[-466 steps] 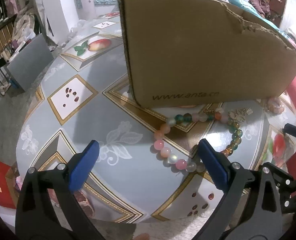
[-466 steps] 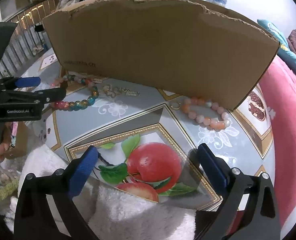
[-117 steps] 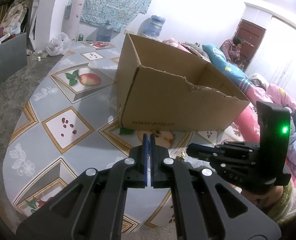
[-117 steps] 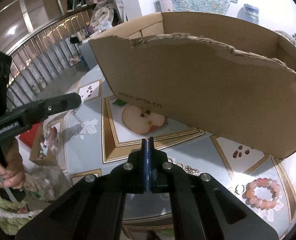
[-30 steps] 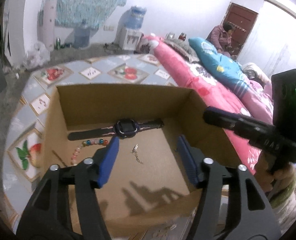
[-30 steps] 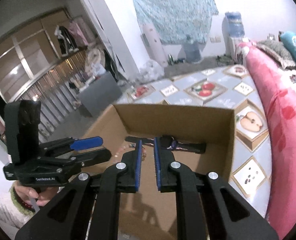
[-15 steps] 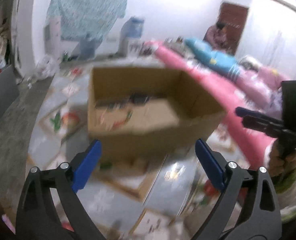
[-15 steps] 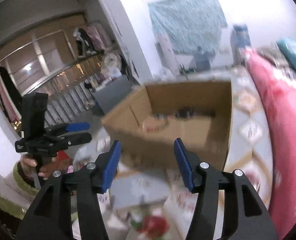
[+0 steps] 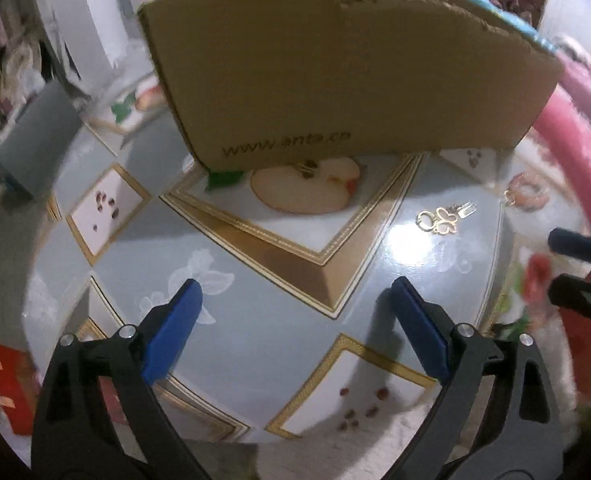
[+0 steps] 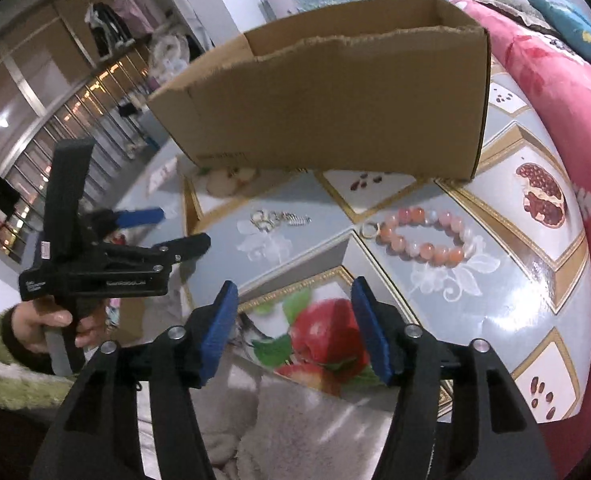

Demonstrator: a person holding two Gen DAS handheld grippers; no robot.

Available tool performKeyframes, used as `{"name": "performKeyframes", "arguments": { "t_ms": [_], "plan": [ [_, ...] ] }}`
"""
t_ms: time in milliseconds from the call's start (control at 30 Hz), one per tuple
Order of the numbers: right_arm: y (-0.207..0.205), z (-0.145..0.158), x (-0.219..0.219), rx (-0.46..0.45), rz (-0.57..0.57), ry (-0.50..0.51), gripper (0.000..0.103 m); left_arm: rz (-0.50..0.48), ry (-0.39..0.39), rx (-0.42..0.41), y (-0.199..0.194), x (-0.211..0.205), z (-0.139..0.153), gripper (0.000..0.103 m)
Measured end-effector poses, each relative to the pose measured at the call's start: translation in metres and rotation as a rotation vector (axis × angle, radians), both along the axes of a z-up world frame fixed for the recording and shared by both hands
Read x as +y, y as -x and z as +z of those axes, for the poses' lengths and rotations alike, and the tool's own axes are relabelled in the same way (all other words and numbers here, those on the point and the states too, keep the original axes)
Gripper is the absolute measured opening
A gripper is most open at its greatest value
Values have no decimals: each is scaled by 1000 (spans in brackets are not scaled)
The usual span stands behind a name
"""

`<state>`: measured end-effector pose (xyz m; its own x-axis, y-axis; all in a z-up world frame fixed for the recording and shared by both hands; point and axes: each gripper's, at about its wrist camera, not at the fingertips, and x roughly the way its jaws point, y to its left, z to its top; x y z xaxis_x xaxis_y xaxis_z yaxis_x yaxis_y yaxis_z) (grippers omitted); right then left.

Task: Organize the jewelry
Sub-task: 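Move both grippers to the small ring and flower earring beside the pink bracelet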

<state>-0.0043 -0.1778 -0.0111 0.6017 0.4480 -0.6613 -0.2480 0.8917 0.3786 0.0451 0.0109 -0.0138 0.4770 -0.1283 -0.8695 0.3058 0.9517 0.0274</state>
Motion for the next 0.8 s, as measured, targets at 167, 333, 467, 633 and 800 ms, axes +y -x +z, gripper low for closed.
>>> {"name": "performKeyframes", "arguments": {
  "t_ms": [167, 333, 467, 633, 800],
  "plan": [
    [-2, -4, 15, -15, 20, 84, 67, 20, 25, -27, 4, 4, -2, 95],
    [-3, -10, 23, -57, 35, 131, 67, 27, 27, -46, 8, 4, -3, 96],
    [-2, -5, 21, -122, 35, 115, 67, 5, 33, -52, 10, 2, -4, 96],
    [-12, 4, 22, -178, 54, 92, 53, -6, 31, -29, 4, 1, -3, 96],
    [-30, 6, 35, -187, 128, 99, 37, -32, 16, 20, -8, 2, -4, 96]
  ]
}}
